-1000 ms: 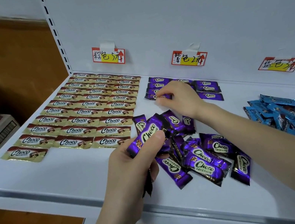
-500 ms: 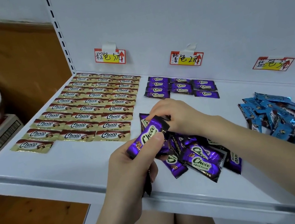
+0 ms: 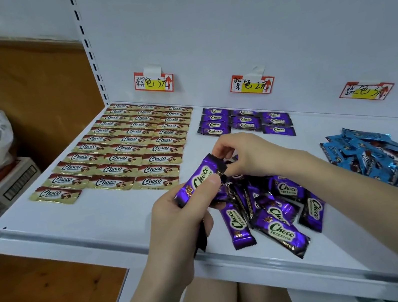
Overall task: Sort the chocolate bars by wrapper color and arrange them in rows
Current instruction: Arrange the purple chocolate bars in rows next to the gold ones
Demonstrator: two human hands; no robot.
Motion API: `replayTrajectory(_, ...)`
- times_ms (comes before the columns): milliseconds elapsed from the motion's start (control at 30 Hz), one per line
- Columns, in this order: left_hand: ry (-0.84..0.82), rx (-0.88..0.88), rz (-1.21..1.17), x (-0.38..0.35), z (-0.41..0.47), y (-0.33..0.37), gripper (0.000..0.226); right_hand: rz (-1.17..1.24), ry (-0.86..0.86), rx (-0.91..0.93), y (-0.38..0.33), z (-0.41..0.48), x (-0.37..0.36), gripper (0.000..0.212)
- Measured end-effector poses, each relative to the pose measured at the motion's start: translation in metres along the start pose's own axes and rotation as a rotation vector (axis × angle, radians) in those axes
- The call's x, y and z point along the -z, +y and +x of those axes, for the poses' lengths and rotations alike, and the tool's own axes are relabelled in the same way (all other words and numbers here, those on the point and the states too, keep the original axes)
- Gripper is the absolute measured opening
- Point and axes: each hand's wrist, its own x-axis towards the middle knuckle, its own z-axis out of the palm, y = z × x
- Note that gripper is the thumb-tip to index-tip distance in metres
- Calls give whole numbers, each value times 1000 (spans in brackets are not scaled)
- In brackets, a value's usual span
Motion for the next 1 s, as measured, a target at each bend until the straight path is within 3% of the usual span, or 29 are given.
replayTrajectory(167,30,-39,-14,3,2,2,59,307,157,-48,7,-1,-1,15)
replayTrajectory(300,42,-35,-27,6,6,9,28,610,313,-79,8,-16,20,20)
replayTrajectory(500,36,-74,20,-6,17,19,31,807,404,17,-3,-51,52,20)
replayTrajectory(600,-3,-101,14,-23,20,20,42,822,389,61,-13,-66,53,21)
replayTrajectory(733,-93,-62,-109,-41,18,18,20,728,356,113,-22,-77,48,25)
replayTrajectory(1000,-86,-34,-134,-51,20,13,26,613,488,143,-20,-83,34,29)
